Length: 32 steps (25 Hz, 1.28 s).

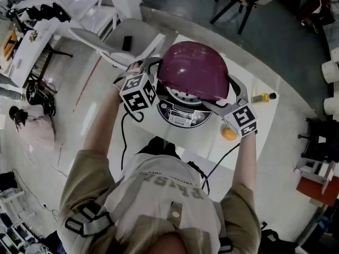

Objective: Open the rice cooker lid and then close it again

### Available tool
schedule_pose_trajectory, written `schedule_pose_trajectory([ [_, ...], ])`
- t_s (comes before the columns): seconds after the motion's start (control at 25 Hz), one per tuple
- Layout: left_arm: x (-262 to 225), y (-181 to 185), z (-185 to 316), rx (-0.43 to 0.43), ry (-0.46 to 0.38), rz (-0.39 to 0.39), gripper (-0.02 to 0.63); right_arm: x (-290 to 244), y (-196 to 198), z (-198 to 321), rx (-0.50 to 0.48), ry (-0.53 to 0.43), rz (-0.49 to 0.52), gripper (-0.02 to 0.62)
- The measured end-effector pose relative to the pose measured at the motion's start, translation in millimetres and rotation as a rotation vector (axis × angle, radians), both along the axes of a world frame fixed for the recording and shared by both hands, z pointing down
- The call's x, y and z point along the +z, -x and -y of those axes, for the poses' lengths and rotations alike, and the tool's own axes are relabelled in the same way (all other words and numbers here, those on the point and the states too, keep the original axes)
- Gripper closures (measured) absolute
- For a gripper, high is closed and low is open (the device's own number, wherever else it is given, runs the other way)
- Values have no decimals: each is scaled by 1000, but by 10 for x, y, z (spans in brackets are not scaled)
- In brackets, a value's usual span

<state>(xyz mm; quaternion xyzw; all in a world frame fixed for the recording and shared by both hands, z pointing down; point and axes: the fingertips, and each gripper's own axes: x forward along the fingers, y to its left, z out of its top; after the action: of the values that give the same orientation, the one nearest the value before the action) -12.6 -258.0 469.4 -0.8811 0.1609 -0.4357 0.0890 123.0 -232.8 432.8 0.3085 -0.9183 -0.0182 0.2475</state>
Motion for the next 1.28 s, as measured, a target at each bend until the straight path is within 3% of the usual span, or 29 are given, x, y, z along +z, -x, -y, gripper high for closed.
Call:
schedule_pose_trajectory([
  [0.88,292,71,-213,42,75,73,41,305,91,-222,-37,93,-57,70],
  [1.28,391,90,-297,71,130,87,17,428,116,-338,-90,160,-95,30],
])
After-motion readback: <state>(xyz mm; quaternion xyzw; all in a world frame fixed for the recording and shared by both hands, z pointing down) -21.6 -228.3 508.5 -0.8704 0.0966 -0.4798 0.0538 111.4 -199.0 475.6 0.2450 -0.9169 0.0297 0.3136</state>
